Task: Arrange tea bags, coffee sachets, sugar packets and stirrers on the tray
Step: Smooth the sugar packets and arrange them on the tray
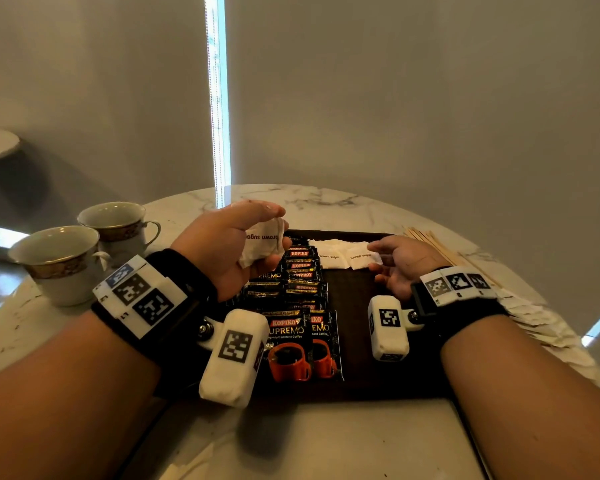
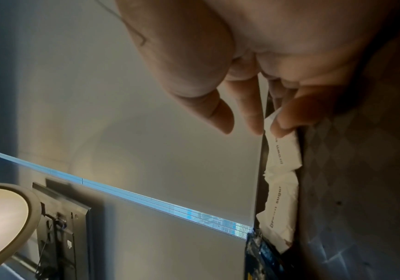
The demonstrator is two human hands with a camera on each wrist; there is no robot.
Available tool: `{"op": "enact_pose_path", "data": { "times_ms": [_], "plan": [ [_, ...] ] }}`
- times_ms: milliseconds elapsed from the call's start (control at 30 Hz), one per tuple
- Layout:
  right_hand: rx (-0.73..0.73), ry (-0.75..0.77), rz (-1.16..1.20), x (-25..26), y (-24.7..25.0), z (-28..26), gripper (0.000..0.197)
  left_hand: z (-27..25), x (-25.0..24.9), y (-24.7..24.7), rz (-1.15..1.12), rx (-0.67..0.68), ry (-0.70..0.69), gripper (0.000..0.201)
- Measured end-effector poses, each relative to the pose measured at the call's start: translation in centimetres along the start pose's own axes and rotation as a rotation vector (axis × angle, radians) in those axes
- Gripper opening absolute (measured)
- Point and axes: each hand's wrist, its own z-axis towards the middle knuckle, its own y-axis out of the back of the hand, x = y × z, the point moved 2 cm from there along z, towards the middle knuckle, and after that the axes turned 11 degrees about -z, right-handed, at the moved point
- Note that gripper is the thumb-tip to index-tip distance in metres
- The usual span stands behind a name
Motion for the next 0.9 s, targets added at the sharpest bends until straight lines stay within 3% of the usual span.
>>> {"op": "enact_pose_path", "data": {
  "times_ms": [167, 300, 433, 633, 800, 900],
  "plan": [
    [-0.043, 0.003, 0.003, 0.1, 0.0, 0.3, 0.021, -0.2, -0.1, -0.1, 0.001, -0.009, 0.005, 0.013],
    [0.009, 0.014, 0.048, 0.0, -0.2, 0.5, 0.034, -0.2, -0.1, -0.1, -0.009, -0.008, 0.007, 0.012],
    [0.048, 0.008, 0.082, -0.1, -0.3, 0.4, 0.029, -0.1, -0.1, 0.0, -0.023, -0.008, 0.010, 0.011],
    [0.060, 0.009, 0.079, -0.1, -0.2, 0.6, 0.022, -0.4, -0.1, -0.1, -0.085, 0.011, 0.034, 0.030],
    [0.035, 0.120, 0.145, 0.9, 0.0, -0.2, 0.011, -0.4, 0.1, -0.4, -0.155, 0.053, 0.064, 0.042],
    [0.131, 0.210, 0.236, 2.8, 0.0, -2.5, 0.011, -0.3, 0.2, -0.5, -0.140, 0.089, 0.070, 0.039]
  ]
}}
